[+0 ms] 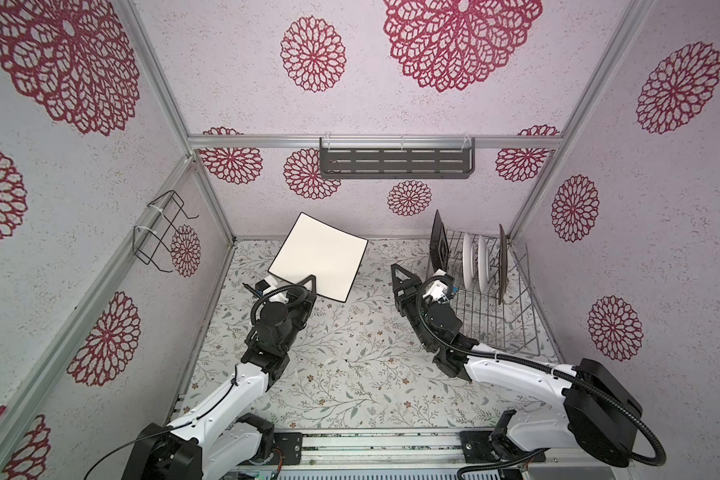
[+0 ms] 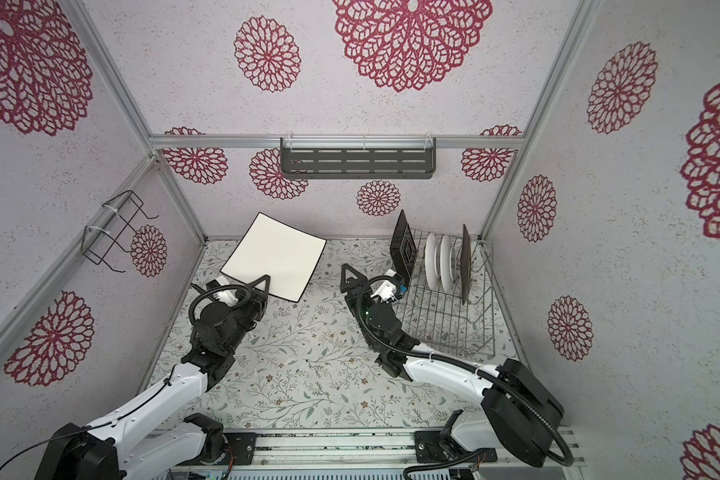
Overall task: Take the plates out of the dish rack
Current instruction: 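Carry the plate toward the table with the left gripper while the right gripper withdraws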
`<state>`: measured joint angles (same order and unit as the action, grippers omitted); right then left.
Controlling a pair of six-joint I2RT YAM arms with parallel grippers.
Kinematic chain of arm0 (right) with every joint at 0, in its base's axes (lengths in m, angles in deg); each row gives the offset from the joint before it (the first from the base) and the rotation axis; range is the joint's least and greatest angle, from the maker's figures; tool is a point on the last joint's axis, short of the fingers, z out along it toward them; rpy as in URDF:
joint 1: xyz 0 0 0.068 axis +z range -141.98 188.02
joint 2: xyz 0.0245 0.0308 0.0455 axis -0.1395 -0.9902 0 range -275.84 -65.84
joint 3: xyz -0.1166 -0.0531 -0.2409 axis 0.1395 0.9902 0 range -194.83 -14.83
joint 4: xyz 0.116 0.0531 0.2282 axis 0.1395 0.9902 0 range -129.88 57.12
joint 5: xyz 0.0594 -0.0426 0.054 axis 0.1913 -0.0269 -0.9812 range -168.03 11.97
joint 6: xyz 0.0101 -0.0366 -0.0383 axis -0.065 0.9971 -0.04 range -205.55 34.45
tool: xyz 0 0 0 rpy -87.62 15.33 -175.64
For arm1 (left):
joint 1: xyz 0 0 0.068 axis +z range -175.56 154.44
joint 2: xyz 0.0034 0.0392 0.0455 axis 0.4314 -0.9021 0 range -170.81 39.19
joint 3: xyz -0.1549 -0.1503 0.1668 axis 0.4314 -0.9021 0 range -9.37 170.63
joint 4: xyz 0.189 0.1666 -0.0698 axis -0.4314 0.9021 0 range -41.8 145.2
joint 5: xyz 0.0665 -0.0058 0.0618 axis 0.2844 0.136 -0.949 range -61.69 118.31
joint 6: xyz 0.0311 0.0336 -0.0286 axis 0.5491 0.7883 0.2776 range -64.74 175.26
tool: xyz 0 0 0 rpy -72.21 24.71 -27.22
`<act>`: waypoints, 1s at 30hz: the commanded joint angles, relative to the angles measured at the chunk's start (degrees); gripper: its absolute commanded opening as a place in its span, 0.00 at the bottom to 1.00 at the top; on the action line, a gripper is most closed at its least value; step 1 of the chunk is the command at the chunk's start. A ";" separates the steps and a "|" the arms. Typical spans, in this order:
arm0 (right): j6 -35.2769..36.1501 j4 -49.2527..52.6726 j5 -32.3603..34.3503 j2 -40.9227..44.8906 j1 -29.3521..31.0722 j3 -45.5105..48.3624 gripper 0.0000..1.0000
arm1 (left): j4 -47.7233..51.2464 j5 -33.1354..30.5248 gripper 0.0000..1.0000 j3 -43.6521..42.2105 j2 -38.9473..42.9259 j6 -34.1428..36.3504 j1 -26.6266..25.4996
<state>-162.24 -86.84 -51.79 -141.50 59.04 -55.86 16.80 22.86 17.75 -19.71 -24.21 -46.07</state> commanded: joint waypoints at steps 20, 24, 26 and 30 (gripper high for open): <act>3.44 12.55 -16.18 -1.88 1.25 -1.06 0.71 | -4.37 -1.58 0.00 -9.27 12.04 -3.33 7.34; 7.02 18.09 -15.98 -1.91 1.21 -2.77 0.73 | -3.96 -1.27 0.00 -9.18 11.07 -3.03 9.09; 9.10 20.73 -15.83 -1.95 1.26 -3.74 0.73 | -4.56 -0.95 0.00 -9.25 10.03 -3.16 10.28; 14.90 28.73 -14.88 -1.43 0.87 -7.14 0.73 | -7.89 0.80 0.00 -8.87 6.33 -3.40 12.68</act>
<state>-153.56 -63.32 -67.57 -143.84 59.98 -59.29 22.37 22.29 6.53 -12.58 -27.59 -34.92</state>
